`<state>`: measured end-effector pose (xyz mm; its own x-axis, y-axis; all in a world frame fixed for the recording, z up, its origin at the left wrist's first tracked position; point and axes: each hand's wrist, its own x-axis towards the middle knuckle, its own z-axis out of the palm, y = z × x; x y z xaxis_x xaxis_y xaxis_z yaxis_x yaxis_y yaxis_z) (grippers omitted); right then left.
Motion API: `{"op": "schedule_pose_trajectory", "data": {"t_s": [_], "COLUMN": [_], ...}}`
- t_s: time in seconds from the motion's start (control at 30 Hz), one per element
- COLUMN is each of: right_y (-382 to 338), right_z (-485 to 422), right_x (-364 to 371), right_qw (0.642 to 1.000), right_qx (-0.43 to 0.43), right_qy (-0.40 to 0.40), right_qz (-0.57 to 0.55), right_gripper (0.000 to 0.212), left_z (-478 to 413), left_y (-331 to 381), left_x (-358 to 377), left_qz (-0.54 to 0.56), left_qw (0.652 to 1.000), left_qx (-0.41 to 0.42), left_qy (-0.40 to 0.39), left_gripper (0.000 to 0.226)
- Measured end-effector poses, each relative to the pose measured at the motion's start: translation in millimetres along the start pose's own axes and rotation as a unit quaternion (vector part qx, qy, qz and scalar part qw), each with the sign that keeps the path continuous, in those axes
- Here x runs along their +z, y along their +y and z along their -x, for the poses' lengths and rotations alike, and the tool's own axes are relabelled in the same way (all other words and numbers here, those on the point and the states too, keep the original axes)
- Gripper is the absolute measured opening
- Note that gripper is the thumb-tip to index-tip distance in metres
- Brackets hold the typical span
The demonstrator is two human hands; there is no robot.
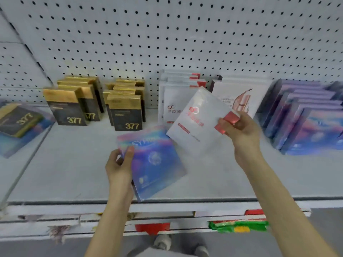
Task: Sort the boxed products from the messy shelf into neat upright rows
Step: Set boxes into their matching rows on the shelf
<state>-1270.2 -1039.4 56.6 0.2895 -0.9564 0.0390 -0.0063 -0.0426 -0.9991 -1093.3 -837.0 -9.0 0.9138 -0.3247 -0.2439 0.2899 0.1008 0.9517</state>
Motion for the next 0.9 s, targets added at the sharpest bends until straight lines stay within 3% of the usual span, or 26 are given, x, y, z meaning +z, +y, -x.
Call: {"op": "schedule_pose_trajectory", "data": {"t_s": [0.2,0.4,0.47,0.57,0.63,0.8,0.9], "right_y": [2.9,17.8,20.2,17.5,13.3,8.3,8.7], "right_z": [-42.9,-39.8,-40.7,-47.4,-51.9,-56.7,-57.6], "right_x": [33.1,67.3,72.0,75.1,78.8,84.1,82.7], "right_qw": [0.982,0.973,0.953,0.877,0.842,0.806,0.811], "right_qx": [-0.072,-0.15,-0.214,-0.342,-0.376,-0.387,-0.37], "right_qy": [-0.117,-0.115,-0.112,-0.061,-0.045,-0.021,-0.02], "right_qz": [0.133,0.129,0.184,0.331,0.385,0.447,0.453], "right_gripper": [0.027,0.039,0.038,0.043,0.046,0.044,0.046], "left_z": [-2.5,-2.3,-1.5,-1.4,-2.7,-8.4,-10.3], "left_y": [18.0,22.4,20.6,20.2,21.4,24.2,25.9], "left_x": [-16.4,-33.6,-37.8,-43.9,-47.1,-55.9,-64.0], "left_qz": [-0.009,-0.019,-0.016,-0.006,-0.003,-0.009,-0.002], "left_qw": [0.996,0.99,0.99,0.991,0.992,0.995,0.996], "left_qx": [0.087,0.118,0.113,0.107,0.103,0.094,0.09], "left_qy": [0.034,0.076,0.083,0.077,0.069,0.029,0.008], "left_gripper": [0.009,0.008,0.007,0.006,0.005,0.008,0.022]}}
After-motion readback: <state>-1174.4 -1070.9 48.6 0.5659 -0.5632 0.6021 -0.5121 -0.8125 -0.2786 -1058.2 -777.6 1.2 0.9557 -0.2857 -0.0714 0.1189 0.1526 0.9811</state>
